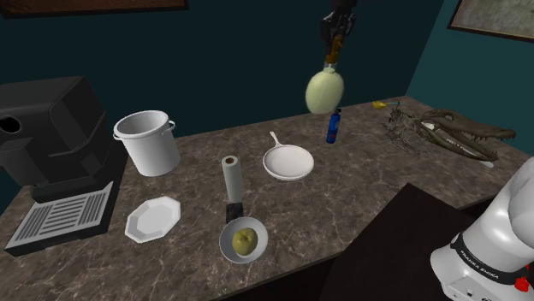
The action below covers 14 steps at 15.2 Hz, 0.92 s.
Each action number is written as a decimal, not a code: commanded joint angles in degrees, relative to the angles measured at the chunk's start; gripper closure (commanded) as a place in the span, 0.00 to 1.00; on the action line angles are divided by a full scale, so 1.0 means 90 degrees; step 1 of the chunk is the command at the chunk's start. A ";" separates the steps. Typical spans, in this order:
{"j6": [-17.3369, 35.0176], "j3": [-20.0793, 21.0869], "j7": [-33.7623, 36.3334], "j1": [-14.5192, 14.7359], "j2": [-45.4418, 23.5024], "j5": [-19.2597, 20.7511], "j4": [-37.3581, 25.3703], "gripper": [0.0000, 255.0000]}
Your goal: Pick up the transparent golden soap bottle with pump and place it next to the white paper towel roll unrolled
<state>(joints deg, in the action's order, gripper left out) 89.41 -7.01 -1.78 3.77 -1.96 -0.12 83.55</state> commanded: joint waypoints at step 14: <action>-0.0177 0.1078 0.2249 0.1176 -0.0343 0.0203 -0.0496 1.00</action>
<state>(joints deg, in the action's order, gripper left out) 87.68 1.97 16.81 13.49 -4.89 1.55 79.12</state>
